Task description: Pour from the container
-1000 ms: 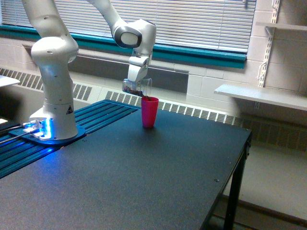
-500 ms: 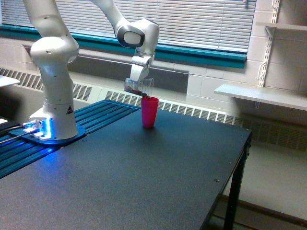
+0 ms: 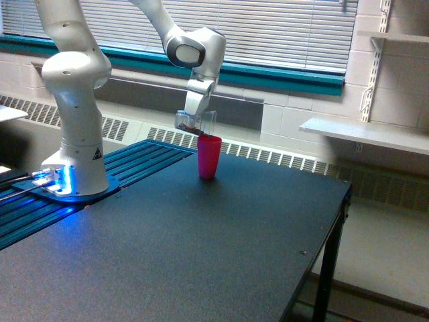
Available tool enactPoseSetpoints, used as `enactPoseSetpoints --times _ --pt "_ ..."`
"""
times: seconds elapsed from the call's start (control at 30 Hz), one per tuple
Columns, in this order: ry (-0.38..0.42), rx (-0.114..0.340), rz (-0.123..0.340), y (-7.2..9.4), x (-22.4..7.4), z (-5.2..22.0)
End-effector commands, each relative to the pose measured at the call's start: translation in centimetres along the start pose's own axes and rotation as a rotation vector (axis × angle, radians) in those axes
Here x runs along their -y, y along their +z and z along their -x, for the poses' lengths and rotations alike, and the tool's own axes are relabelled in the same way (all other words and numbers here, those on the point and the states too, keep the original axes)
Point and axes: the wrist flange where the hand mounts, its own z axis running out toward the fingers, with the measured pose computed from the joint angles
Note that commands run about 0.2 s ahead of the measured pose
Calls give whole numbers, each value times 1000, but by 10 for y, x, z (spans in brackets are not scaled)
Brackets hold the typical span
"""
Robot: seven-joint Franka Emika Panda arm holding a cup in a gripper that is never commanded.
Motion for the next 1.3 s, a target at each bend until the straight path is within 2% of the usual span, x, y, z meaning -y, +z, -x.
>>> enactPoseSetpoints --times 0.03,0.83,1.3 --pt "-30 5 10 0 4 -1" --pt "-59 5 19 -5 19 -9" --pt "-73 7 30 -7 25 -5"
